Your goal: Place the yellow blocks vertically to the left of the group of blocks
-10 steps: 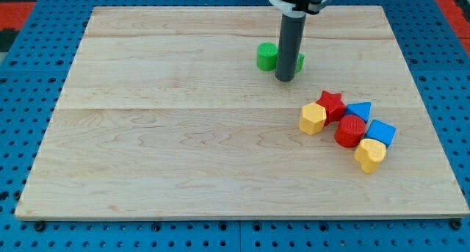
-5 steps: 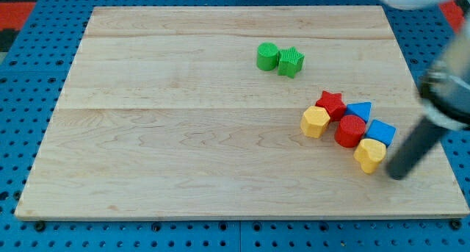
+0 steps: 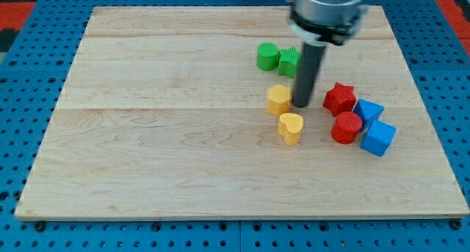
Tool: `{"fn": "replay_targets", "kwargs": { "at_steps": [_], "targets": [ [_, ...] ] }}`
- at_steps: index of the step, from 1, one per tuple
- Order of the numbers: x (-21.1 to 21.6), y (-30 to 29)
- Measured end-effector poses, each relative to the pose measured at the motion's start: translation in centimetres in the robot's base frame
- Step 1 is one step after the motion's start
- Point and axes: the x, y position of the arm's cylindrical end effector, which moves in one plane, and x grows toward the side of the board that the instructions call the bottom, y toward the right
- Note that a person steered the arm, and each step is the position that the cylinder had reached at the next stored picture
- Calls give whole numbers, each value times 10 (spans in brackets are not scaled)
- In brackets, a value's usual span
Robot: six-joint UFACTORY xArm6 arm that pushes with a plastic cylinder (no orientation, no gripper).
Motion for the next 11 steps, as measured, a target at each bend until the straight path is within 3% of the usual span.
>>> {"fn": "replay_targets", "kwargs": {
  "at_steps": [1, 3, 4, 7, 8, 9, 11],
  "targets": [
    [-1, -77],
    [11, 94],
    [60, 86],
    [62, -38],
    [77, -38],
    [76, -48],
    [28, -88]
  ]
}}
